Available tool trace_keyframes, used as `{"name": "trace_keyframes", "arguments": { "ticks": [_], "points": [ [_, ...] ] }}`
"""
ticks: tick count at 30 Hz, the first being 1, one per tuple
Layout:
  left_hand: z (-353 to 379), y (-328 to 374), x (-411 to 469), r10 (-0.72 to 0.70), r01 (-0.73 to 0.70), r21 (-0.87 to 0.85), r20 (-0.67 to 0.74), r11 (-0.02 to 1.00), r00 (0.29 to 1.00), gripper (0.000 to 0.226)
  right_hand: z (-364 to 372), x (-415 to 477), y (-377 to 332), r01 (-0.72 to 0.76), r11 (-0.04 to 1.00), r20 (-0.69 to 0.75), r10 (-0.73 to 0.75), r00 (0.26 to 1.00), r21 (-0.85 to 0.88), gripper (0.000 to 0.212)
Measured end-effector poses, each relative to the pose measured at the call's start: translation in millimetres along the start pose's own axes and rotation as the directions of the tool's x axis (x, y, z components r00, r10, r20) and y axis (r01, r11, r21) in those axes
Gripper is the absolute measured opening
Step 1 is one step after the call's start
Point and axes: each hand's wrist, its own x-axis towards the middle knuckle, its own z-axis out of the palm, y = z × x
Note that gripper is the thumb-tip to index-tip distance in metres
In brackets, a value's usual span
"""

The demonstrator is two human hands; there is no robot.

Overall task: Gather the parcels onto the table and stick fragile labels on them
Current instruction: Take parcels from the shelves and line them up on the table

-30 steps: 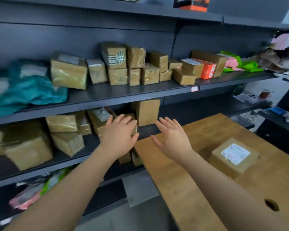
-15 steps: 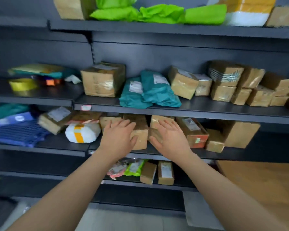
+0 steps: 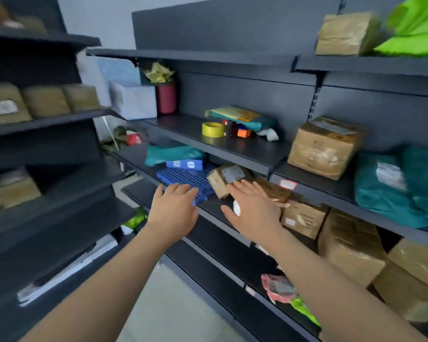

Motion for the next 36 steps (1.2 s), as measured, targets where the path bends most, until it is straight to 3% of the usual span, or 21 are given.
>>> {"name": "trace_keyframes", "arguments": {
  "ticks": [3,7,10,20,26,36],
  "points": [
    [-2,-53,8,-0.135,0.135,0.029,-0.013,0.990,0.991,0.048,24,53,-28,0.112,0.992,-0.001,-0.112,0.994,0.058,0.057],
    [-11,-113,20,-0.291,0.296,0.088,-0.066,0.951,0.955,0.048,53,126,-64,0.267,0.960,-0.008,-0.267,0.964,0.085,0.068],
    [-19,-154,31,-0.388,0.397,0.117,-0.094,0.910,0.917,0.048,66,179,-90,0.365,0.922,-0.026,-0.365,0.931,0.126,0.058],
    [-36,-277,16,-0.661,0.689,0.208,-0.192,0.695,0.725,0.049,116,300,-213,0.640,0.738,-0.089,-0.638,0.765,0.215,0.056],
    [-56,-360,-1,-0.747,0.783,0.201,-0.236,0.588,0.622,0.053,136,342,-301,0.721,0.640,-0.129,-0.718,0.684,0.267,0.055],
    [-105,-519,-28,-0.756,0.812,0.242,-0.296,0.532,0.584,0.051,157,418,-467,0.753,0.589,-0.153,-0.749,0.645,0.293,0.056]
  ]
}}
